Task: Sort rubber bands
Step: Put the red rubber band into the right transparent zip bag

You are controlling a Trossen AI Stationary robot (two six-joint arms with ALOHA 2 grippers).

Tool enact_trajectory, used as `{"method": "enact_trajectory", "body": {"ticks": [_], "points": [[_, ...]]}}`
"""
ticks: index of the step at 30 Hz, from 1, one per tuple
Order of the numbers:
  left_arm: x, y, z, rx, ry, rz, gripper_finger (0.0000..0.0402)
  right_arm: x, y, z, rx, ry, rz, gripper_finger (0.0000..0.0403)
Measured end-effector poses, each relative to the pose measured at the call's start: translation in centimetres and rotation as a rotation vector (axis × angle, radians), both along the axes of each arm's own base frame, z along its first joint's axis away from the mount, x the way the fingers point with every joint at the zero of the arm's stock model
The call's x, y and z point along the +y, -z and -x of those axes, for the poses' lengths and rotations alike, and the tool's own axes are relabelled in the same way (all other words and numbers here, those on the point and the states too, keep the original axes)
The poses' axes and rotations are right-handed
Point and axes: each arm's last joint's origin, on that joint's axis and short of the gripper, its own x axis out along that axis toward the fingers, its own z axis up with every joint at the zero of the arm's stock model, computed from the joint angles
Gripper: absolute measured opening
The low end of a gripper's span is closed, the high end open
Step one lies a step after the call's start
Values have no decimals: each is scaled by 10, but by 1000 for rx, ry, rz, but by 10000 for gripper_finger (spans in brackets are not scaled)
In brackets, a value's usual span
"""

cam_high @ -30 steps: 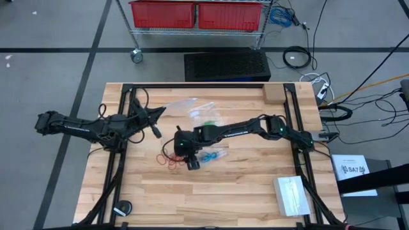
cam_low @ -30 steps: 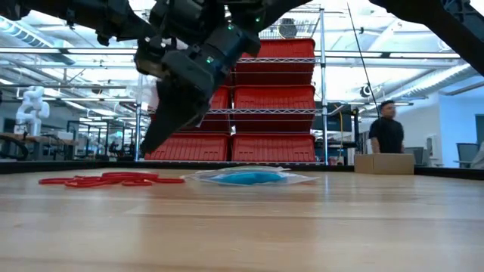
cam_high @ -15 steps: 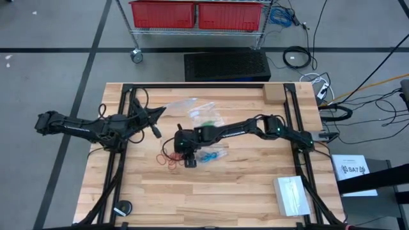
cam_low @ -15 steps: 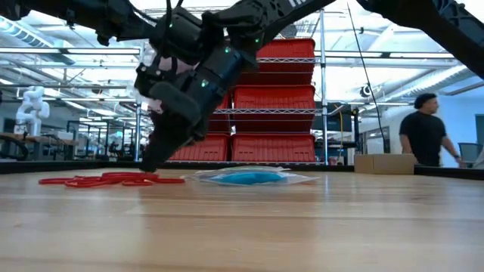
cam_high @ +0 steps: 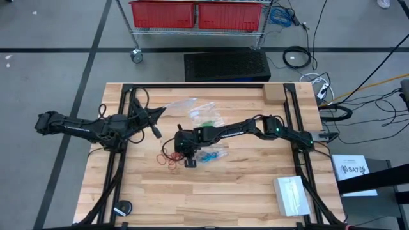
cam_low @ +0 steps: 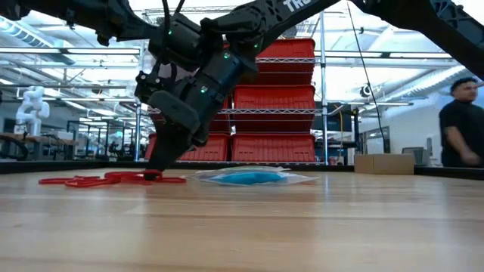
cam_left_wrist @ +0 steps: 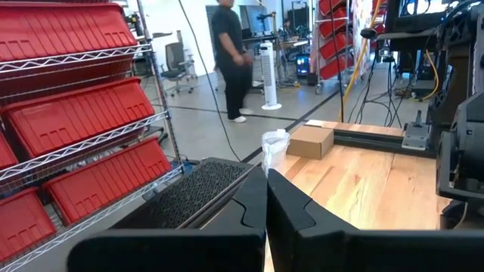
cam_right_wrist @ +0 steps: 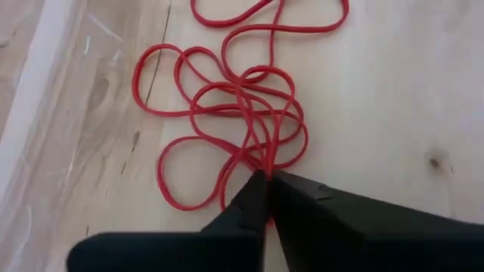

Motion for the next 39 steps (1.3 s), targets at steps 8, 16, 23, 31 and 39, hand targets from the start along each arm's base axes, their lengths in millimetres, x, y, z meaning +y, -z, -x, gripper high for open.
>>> {"method": "enact_trajectory", "body": {"ticks": [8,16,23,31,39], "points": [[0,0,0,1,0,0,0,5,-27,-4,0,-18,7,3],[0,0,0,3,-1,-1,0,16,-70,-10,-53,-71,25,2],[0,1,0,6,-1,1,0,15,-89,-8,-41,-79,37,2],[0,1,0,8,-1,1,0,25,-90,-6,-31,-142,-28,2],[0,1,0,8,-1,2,0,47,-81,0,48,-246,-150,2]]}}
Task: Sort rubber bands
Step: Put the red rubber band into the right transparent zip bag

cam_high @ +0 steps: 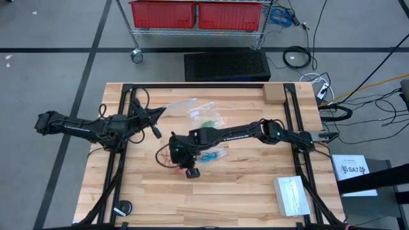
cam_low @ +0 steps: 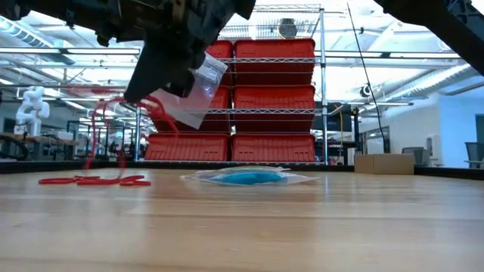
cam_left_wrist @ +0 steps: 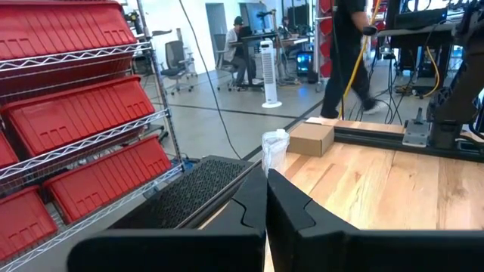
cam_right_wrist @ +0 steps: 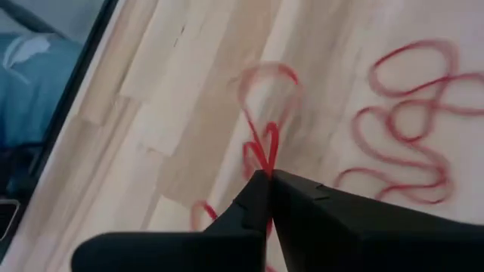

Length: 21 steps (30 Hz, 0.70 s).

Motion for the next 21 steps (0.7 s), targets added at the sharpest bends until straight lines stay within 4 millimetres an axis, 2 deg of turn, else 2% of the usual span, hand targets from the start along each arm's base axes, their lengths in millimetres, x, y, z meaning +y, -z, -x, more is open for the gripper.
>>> {"method": "enact_trajectory", "body": {"ticks": [5,11,15,19,21], "points": [[0,0,0,-2,0,1,0,4,12,-2,11,5,-28,15],[0,0,0,0,0,1,0,0,8,-5,-33,21,-1,101],[0,0,0,0,0,1,0,-10,3,0,0,30,17,164],[0,0,0,3,0,1,0,-20,6,10,101,35,84,194],[0,1,0,4,0,1,0,-22,16,11,130,38,104,196]]}}
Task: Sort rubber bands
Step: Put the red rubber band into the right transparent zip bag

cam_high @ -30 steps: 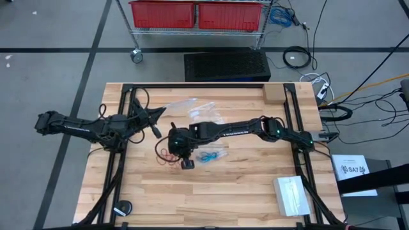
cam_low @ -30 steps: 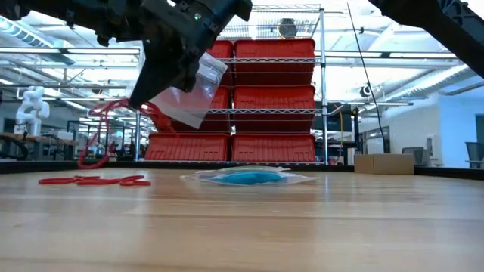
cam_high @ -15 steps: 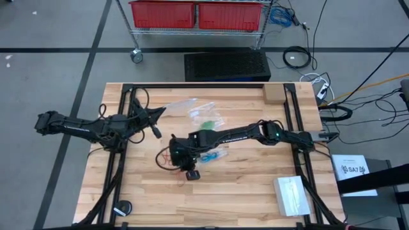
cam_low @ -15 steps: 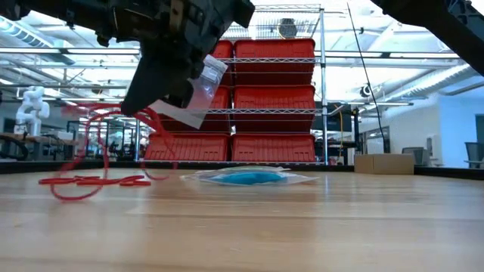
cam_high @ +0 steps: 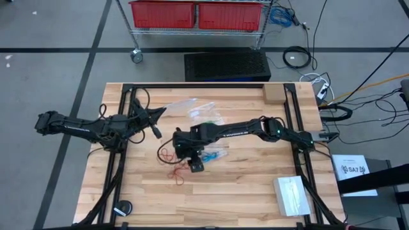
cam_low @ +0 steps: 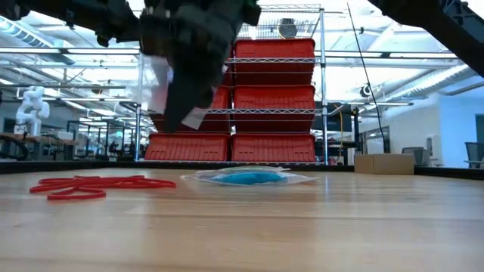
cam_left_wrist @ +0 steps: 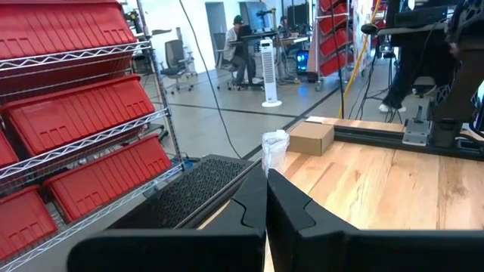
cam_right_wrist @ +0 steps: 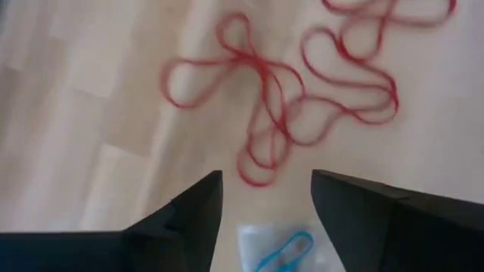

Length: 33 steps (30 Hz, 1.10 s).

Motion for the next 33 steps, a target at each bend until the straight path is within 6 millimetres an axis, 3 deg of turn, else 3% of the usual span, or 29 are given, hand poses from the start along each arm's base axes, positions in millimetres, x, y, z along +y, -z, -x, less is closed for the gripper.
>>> {"method": "enact_trajectory", "body": {"ticks": [6,18,22,29,33], "points": [[0,0,0,2,0,0,0,8,39,4,45,20,2,189],[0,0,0,-3,-5,8,0,33,63,6,-19,129,110,181],[0,3,0,-3,-6,53,0,37,65,8,-6,167,111,140],[0,7,-1,4,-6,98,0,44,65,11,15,179,140,31],[-1,8,-1,5,-6,99,0,46,56,11,40,172,174,5]]}}
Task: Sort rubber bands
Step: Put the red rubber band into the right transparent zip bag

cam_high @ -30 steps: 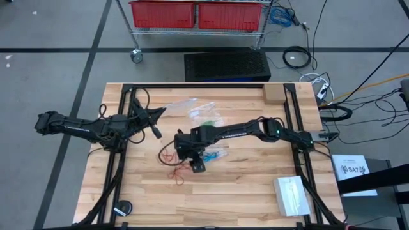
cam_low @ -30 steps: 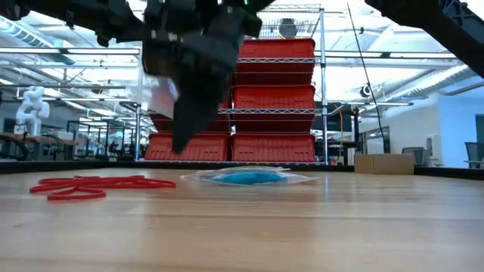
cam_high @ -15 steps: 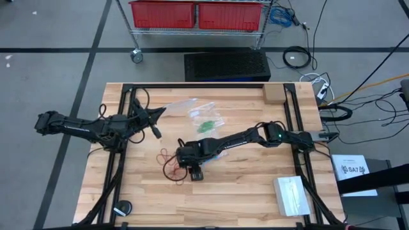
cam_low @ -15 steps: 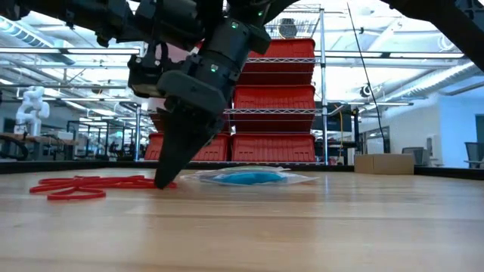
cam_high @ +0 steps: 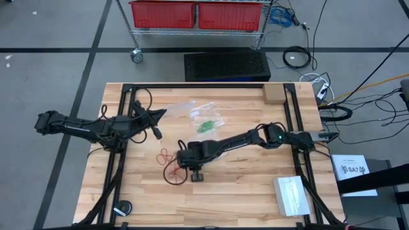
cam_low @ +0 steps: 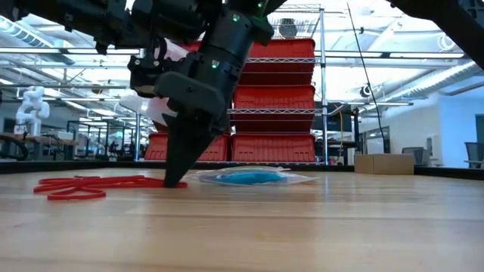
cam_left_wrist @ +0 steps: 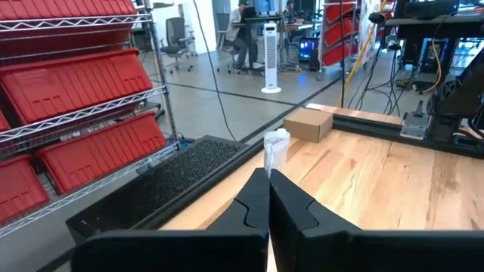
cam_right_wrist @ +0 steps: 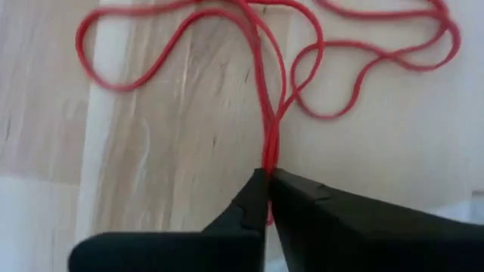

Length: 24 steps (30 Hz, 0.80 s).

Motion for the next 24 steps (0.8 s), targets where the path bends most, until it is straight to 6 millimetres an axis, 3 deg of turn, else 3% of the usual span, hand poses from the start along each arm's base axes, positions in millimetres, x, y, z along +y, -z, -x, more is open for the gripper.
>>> {"method": "enact_trajectory", "body": {"ticks": [14,24], "points": [[0,2,0,21,0,-2,0,-5,-70,-8,-49,-87,33,5],[0,2,0,23,0,-1,0,-4,-123,6,-137,-109,32,4]]}}
